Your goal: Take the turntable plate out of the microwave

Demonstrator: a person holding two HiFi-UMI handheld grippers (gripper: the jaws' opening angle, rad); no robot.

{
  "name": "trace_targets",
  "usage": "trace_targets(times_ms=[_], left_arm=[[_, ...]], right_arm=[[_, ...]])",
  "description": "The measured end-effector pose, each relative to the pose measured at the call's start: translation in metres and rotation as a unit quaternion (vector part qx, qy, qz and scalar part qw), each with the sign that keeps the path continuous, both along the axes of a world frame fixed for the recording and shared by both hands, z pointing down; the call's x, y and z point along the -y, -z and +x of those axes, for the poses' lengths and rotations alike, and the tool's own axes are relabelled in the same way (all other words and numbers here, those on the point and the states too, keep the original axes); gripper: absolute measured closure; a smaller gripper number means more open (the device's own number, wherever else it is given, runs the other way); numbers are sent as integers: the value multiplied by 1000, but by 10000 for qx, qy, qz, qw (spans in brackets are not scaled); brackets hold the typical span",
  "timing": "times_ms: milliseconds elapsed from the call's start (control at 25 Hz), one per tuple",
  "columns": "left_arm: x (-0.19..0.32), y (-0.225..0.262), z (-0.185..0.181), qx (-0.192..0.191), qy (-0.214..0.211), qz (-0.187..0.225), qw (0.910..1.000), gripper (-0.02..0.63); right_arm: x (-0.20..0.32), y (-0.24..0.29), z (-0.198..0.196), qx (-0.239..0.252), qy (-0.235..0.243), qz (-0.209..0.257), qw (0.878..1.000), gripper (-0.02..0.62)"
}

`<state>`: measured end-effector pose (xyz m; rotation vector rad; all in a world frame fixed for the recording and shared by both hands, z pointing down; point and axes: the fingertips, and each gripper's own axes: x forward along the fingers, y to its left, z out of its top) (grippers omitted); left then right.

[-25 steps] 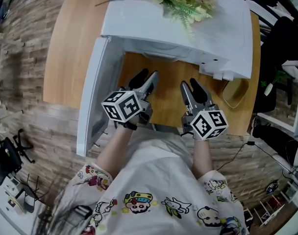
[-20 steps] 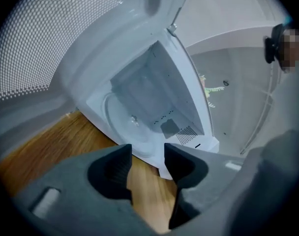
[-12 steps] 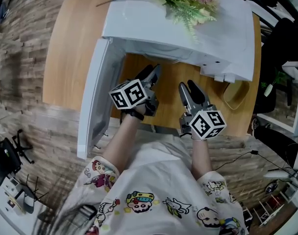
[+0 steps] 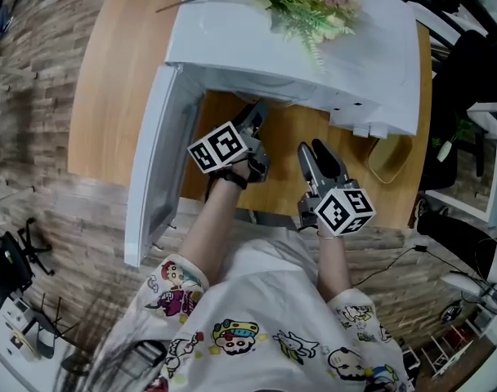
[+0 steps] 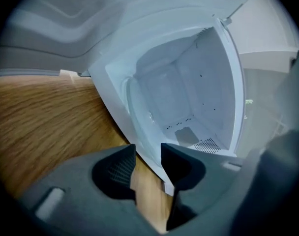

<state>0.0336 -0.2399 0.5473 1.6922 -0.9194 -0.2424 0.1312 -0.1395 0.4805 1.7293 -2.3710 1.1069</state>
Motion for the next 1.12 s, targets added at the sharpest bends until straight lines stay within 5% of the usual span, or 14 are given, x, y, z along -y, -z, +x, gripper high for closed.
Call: trace_targets(times_ms=[360,1120], left_arm=[[8,-2,5,-236,115,5,9997,529],[-31,-1,-5,-445,184,-389,9981,549]], right_arm=[[-5,-2,1,4,9,-39,10000,431],[-16,-3,-7,64,28,-89,9999,434]])
